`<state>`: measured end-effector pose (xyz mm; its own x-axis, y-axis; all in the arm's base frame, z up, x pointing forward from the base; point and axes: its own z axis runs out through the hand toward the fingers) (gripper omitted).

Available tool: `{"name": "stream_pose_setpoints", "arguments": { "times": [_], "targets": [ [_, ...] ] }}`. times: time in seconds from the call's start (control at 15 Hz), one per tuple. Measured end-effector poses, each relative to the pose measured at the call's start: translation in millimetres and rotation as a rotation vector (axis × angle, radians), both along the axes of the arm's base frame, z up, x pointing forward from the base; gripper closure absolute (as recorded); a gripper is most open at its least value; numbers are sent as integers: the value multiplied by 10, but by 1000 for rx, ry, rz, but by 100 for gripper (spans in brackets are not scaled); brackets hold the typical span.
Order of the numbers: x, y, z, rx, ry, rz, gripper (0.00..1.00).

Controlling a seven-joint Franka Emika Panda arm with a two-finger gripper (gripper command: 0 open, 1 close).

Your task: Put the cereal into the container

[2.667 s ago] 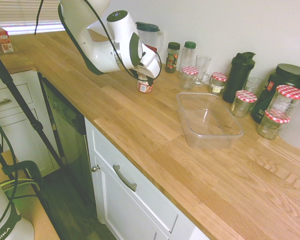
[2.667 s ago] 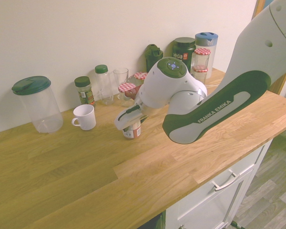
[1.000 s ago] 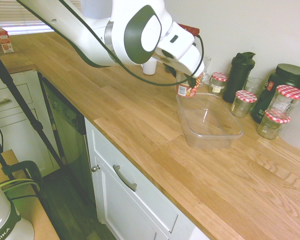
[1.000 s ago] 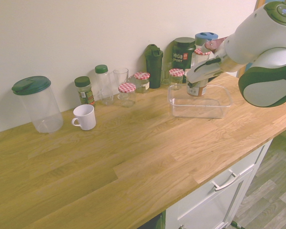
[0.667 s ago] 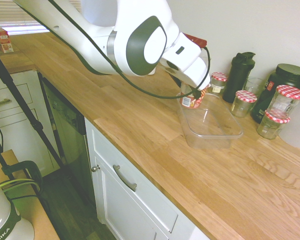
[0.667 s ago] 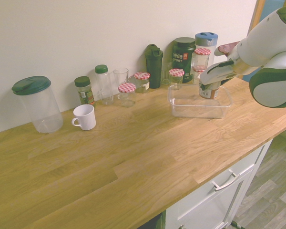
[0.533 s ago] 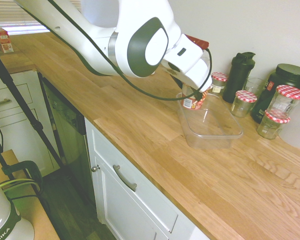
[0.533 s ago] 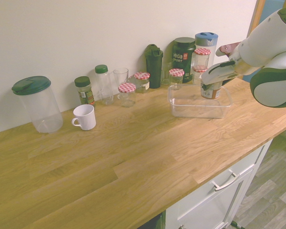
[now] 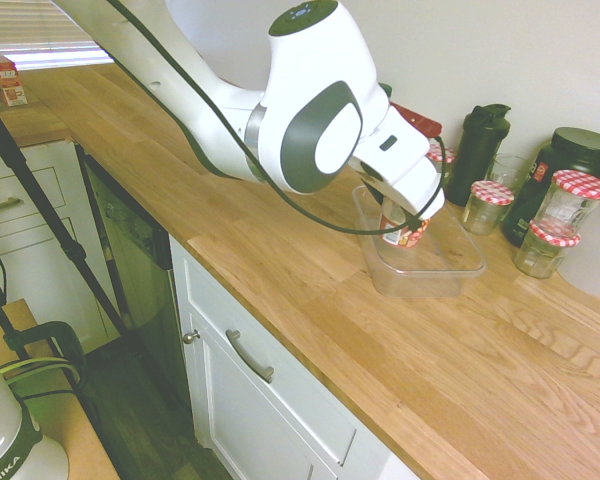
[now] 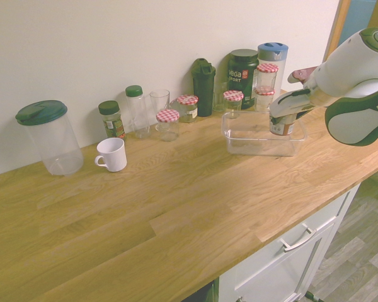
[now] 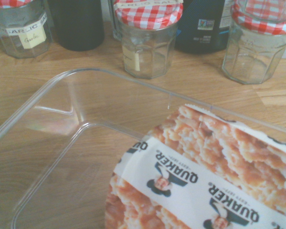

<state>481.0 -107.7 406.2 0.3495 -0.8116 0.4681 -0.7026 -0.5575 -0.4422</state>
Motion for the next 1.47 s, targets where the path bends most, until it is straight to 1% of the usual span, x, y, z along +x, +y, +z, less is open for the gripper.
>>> {"name": "stream_pose_setpoints", "arguments": {
  "times": [0.13, 0.4, 0.47, 1.27, 1.47],
  "targets": [
    [60, 13, -111, 8, 7, 6, 100],
    [152, 75, -267, 36, -2, 18, 100],
    [159, 58, -269, 44, -4, 15, 0],
    [94, -333, -253, 80, 0, 9, 0],
    [95, -342, -254, 91, -3, 16, 0]
  ]
}}
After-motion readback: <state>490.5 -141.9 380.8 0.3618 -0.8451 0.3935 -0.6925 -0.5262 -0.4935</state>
